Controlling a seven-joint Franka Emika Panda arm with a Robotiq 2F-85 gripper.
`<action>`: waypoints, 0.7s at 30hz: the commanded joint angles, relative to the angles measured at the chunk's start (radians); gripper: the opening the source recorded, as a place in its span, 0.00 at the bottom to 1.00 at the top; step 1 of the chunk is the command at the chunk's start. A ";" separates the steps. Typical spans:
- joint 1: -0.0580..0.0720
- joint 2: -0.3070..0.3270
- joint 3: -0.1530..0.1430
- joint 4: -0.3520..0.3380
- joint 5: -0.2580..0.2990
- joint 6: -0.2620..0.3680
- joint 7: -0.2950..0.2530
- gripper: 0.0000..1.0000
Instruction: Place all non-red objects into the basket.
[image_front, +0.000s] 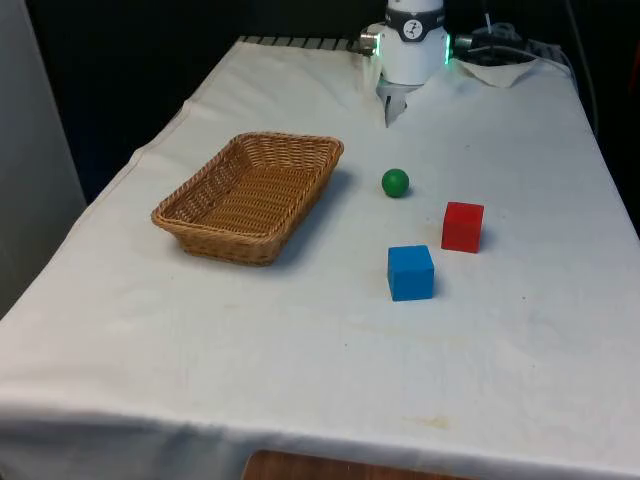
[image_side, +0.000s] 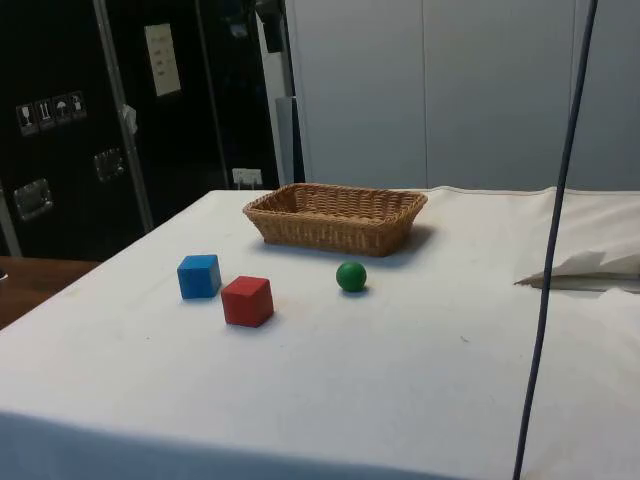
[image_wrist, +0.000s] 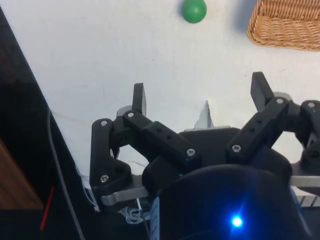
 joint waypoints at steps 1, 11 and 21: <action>0.001 -0.011 0.001 -0.013 -0.003 0.008 0.002 1.00; 0.002 -0.068 0.003 -0.116 -0.012 0.073 0.005 1.00; 0.000 -0.146 0.009 -0.270 -0.020 0.191 0.006 1.00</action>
